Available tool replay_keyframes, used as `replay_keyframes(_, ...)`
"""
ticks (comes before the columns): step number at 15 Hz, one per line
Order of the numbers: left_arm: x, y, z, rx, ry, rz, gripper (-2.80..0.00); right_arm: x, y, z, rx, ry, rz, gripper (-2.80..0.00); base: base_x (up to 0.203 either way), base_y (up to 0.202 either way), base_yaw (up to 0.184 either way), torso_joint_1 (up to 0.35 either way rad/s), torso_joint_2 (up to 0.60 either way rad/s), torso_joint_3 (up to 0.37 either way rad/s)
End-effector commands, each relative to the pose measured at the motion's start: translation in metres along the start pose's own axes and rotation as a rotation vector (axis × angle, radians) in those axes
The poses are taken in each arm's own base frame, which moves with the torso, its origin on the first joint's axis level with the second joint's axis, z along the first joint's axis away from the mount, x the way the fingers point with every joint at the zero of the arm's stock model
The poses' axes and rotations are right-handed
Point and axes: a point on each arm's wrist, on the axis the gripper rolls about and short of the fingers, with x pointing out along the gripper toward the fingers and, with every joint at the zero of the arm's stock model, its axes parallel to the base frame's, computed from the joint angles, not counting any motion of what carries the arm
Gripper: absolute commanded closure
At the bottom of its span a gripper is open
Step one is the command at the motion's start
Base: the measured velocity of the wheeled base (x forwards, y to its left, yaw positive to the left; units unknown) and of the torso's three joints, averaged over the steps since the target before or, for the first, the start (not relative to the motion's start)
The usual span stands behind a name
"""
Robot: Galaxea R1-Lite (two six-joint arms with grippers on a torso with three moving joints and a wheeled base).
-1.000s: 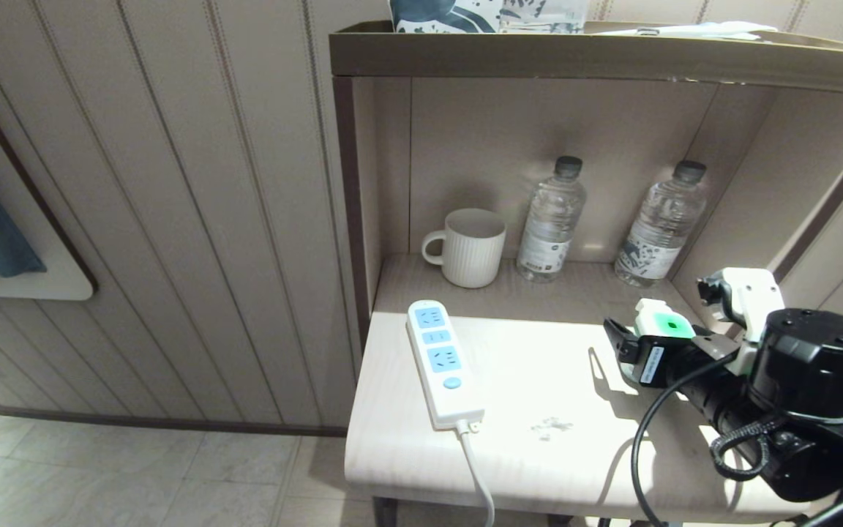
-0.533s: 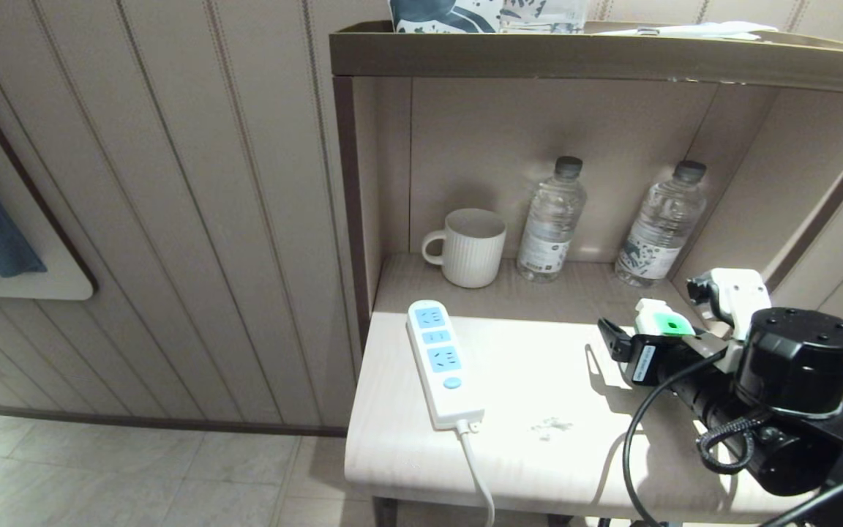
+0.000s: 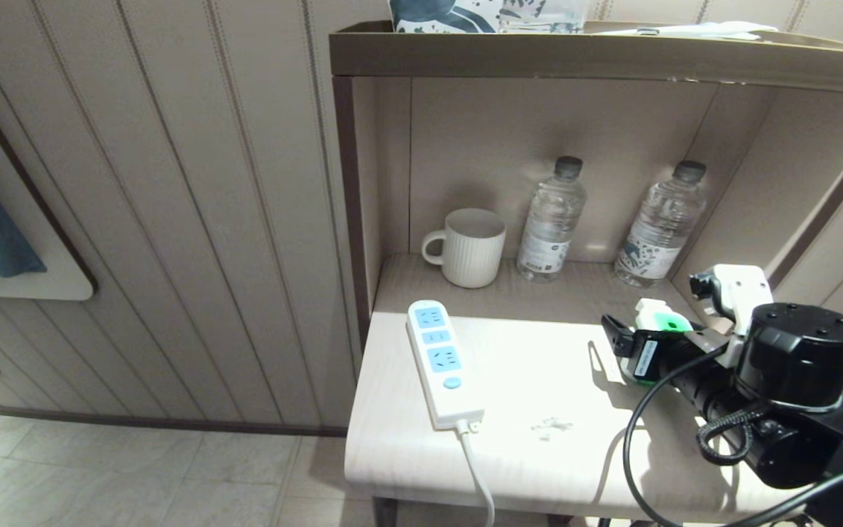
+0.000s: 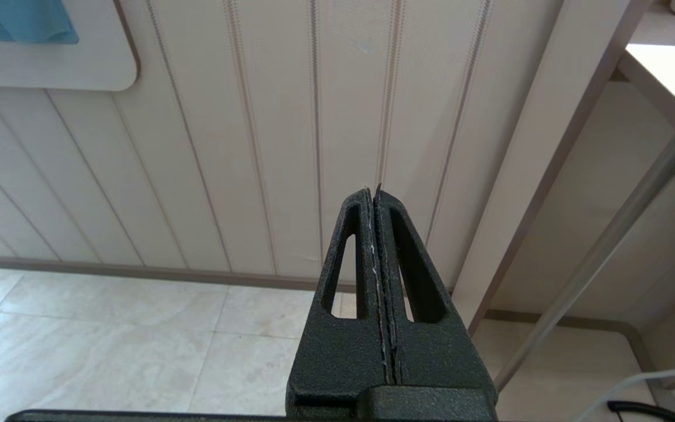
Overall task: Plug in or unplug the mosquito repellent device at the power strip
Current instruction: Pick up the mosquito repellent liquid
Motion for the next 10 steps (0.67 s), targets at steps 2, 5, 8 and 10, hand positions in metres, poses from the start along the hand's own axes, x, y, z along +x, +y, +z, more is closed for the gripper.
replay_keyframes(2,0.0000,0.0000,0.0000,-0.001,-0.001,-0.001,0.00,0.0007,0.0005,0.0001,0.002,-0.004,-0.001,-2.80,0.000,0.000,0.000,0.000,0.00,0.000)
replay_keyframes(5,0.0000,0.0000,0.0000,0.000,-0.001,-0.001,0.00,0.0027,0.0006,-0.0033,-0.011,0.009,-0.006,-2.80,0.000,0.000,0.000,0.000,0.00,0.000)
replay_keyframes(8,0.0000,0.0000,0.0000,0.000,-0.001,0.000,0.00,0.0032,0.0012,-0.0042,-0.013,0.011,-0.005,0.00,0.000,0.000,0.000,0.000,0.00,0.000)
replay_keyframes(10,0.0000,0.0000,0.0000,0.000,-0.001,0.000,0.00,0.0031,0.0015,-0.0041,-0.013,0.010,-0.003,0.00,0.000,0.000,0.000,0.000,0.00,0.000)
